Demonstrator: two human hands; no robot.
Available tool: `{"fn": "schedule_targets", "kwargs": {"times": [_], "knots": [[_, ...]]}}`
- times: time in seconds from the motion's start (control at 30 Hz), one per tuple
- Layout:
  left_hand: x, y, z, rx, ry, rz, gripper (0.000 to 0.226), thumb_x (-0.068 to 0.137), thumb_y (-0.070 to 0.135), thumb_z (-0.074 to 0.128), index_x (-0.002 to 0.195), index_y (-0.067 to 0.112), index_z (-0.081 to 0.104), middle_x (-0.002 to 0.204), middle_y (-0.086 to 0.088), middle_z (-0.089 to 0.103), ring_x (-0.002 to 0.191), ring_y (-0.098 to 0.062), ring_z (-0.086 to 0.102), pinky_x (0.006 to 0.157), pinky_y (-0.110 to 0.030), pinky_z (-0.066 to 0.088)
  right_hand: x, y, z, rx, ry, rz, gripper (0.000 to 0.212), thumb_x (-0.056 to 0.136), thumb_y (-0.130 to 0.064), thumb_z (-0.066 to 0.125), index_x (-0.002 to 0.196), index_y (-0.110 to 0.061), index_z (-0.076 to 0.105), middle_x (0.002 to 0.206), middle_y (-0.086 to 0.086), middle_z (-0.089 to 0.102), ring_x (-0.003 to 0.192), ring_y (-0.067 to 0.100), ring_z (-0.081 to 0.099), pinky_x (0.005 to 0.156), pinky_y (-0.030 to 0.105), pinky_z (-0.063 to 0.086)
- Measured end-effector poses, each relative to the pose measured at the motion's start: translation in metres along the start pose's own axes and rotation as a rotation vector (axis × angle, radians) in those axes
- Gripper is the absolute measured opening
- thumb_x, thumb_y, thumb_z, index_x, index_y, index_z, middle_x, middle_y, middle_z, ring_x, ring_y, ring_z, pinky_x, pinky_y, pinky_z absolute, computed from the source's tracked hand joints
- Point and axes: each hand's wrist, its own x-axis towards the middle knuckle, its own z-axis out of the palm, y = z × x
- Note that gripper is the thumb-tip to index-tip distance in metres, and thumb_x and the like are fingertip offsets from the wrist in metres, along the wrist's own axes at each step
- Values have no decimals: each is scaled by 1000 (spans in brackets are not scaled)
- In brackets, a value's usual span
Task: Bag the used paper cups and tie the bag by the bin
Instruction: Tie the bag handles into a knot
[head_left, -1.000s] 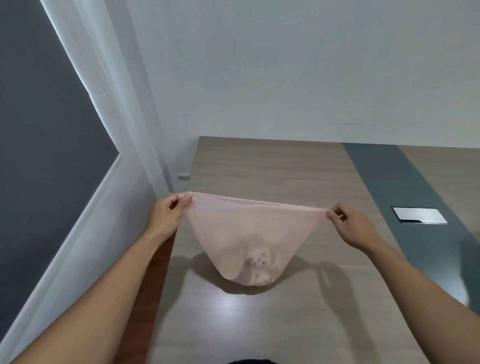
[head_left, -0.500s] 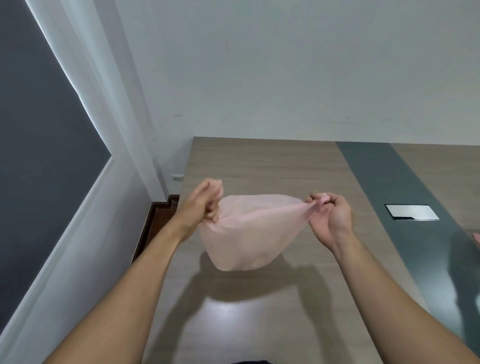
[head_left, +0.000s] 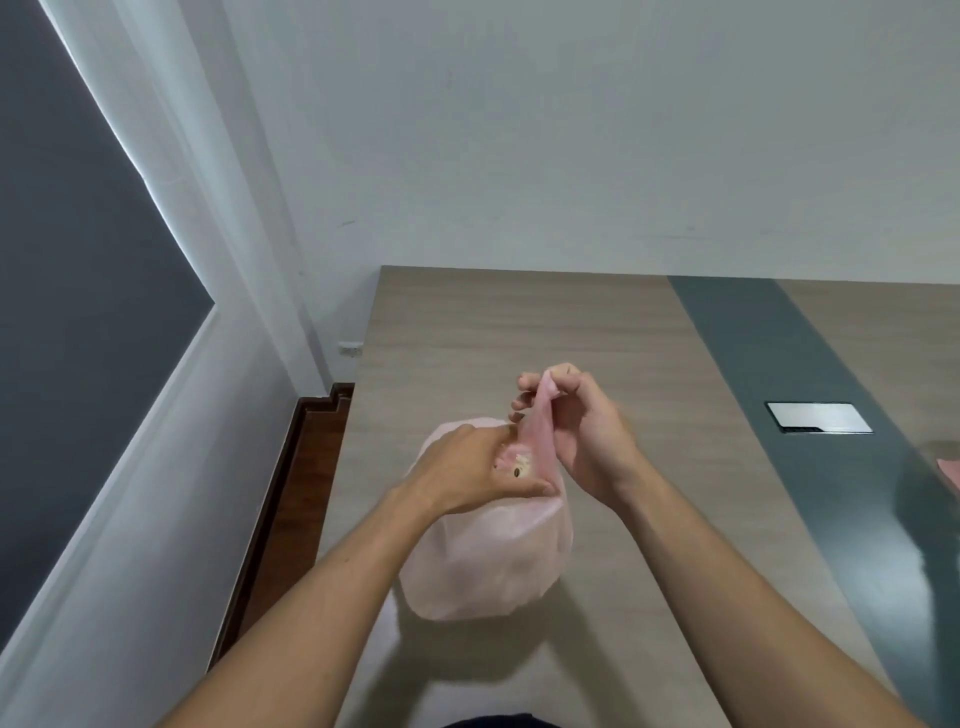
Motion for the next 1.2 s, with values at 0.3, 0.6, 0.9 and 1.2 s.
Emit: {"fn": "schedule_targets", "kwargs": {"times": [0.3, 0.6, 0.9, 1.2], "knots": [[-3, -5, 8, -475, 0, 1, 28, 108, 43, 67, 90, 28, 82, 83, 8, 79, 78, -17, 75, 73, -41, 59, -19, -5, -14, -787, -38, -194, 42, 104, -38, 72, 142, -28, 57, 143, -14, 65, 140, 10, 59, 120, 47, 47], [-9, 4, 8, -691, 84, -11, 36, 96, 40, 86, 129, 29, 74, 100, 25, 80, 88, 6, 75, 83, -24, 59, -6, 30, -17, -293, 186, -20, 43, 118, -39, 41, 94, -15, 67, 131, 7, 80, 120, 36, 76, 114, 58, 54], [-12, -9, -17, -1409, 406, -222, 54, 119, 49, 34, 141, 17, 73, 106, -4, 78, 106, -19, 77, 104, -39, 54, -11, 30, -26, -617, 250, -105, 38, 110, -50, 53, 97, -21, 72, 65, -3, 48, 63, 12, 48, 69, 28, 44], [-5, 21, -29, -1472, 172, -79, 60, 108, 65, 36, 162, 45, 52, 172, 7, 47, 153, -28, 56, 112, -45, 60, -13, 44, -4, -888, 113, -119, 6, 99, -35, 80, 102, -31, 82, 78, -16, 76, 72, 1, 66, 71, 24, 51]]}}
